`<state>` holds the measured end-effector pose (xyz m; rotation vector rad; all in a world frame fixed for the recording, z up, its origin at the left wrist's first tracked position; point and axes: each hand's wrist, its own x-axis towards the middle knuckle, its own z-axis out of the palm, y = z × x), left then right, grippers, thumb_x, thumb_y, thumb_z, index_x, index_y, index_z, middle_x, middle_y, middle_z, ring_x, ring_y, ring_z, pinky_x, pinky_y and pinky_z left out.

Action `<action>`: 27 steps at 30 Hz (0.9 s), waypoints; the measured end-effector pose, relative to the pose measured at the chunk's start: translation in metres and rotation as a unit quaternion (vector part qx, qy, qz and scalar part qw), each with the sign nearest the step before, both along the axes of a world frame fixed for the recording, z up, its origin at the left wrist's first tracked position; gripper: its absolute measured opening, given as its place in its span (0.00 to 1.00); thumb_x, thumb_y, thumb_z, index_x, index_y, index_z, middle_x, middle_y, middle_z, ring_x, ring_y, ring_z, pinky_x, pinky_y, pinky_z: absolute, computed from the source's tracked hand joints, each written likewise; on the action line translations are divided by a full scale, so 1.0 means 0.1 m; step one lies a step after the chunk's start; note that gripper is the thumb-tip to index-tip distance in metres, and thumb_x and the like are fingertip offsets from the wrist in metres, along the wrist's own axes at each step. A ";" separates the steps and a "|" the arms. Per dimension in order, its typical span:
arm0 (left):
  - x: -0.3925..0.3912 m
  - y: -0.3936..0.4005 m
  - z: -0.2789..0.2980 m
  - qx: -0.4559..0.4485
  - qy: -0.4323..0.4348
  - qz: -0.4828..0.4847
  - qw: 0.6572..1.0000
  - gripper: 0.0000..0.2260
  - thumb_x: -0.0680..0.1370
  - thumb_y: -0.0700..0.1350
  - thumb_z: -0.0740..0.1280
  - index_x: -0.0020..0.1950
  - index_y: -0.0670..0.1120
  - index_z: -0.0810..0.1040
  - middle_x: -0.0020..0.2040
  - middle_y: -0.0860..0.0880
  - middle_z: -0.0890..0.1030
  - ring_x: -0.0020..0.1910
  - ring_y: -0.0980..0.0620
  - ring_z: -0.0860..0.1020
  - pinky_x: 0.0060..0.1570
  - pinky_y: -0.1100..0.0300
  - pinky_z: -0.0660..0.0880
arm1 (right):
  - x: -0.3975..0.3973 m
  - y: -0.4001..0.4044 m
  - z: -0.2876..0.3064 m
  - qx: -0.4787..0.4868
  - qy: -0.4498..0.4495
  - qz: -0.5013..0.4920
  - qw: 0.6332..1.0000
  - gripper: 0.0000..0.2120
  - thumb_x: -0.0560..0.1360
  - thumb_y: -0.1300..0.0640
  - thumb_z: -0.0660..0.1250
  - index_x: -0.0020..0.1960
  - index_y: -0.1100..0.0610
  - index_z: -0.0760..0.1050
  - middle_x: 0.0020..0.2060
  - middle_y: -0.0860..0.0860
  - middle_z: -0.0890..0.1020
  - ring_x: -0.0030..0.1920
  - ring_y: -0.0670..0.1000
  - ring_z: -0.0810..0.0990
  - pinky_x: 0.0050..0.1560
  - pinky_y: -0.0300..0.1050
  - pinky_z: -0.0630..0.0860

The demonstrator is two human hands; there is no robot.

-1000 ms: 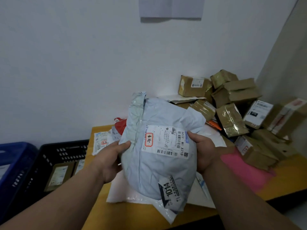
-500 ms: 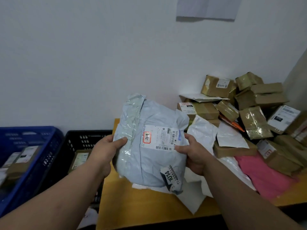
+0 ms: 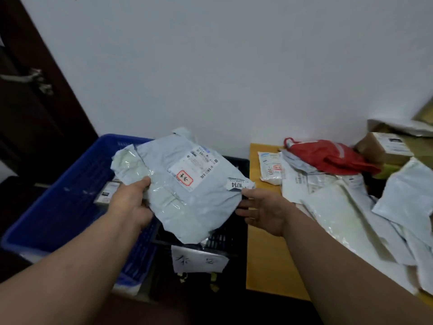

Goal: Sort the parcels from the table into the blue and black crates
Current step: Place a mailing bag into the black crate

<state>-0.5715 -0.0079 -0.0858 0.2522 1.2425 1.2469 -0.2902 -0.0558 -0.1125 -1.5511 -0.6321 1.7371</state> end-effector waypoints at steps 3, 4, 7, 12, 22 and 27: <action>-0.20 0.11 -0.21 -0.031 -0.015 0.015 0.999 0.13 0.78 0.36 0.66 0.62 0.46 0.78 0.53 0.43 0.83 0.46 0.45 0.82 0.31 0.50 0.79 | -0.37 0.11 -0.20 -0.025 0.065 -0.012 0.998 0.17 0.72 0.49 0.71 0.59 0.53 0.79 0.53 0.53 0.85 0.50 0.56 0.82 0.50 0.49 0.76; -0.20 0.15 -0.28 -0.034 -0.013 0.006 0.999 0.13 0.78 0.36 0.65 0.62 0.45 0.77 0.53 0.43 0.83 0.46 0.45 0.82 0.31 0.51 0.78 | -0.49 0.16 -0.26 -0.025 0.077 -0.026 0.996 0.18 0.72 0.50 0.72 0.60 0.51 0.77 0.54 0.54 0.84 0.51 0.57 0.82 0.48 0.50 0.78; -0.12 0.31 -0.52 -0.050 0.014 -0.030 0.998 0.15 0.78 0.34 0.65 0.64 0.42 0.75 0.50 0.43 0.82 0.42 0.45 0.82 0.26 0.58 0.77 | -0.76 0.42 -0.47 -0.029 0.092 -0.098 0.990 0.22 0.72 0.62 0.72 0.62 0.46 0.71 0.55 0.52 0.83 0.50 0.59 0.82 0.40 0.55 0.81; -0.15 0.69 -0.93 -0.072 0.150 -0.024 0.986 0.36 0.71 0.34 0.73 0.74 0.54 0.64 0.59 0.44 0.78 0.51 0.40 0.80 0.39 0.47 0.81 | -0.70 0.88 -0.98 -0.063 -0.129 -0.050 0.988 0.38 0.75 0.72 0.61 0.76 0.44 0.54 0.67 0.55 0.69 0.56 0.57 0.71 0.54 0.52 0.72; 0.09 1.39 -2.19 -0.135 0.491 -0.577 0.639 0.31 0.78 0.35 0.59 0.78 0.55 0.55 0.76 0.43 0.61 0.70 0.45 0.67 0.69 0.58 0.64 | -0.51 1.50 -2.31 -0.115 -0.248 0.014 0.962 0.23 0.81 0.61 0.55 0.75 0.50 0.60 0.65 0.55 0.73 0.53 0.51 0.71 0.54 0.42 0.67; 0.13 1.50 -2.96 -0.122 0.512 -0.646 0.553 0.22 0.81 0.42 0.58 0.76 0.47 0.61 0.76 0.44 0.57 0.71 0.49 0.64 0.69 0.64 0.62 | -0.55 1.74 -2.97 -0.154 -0.288 0.045 0.944 0.27 0.79 0.63 0.52 0.76 0.45 0.57 0.65 0.54 0.73 0.59 0.55 0.73 0.54 0.43 0.68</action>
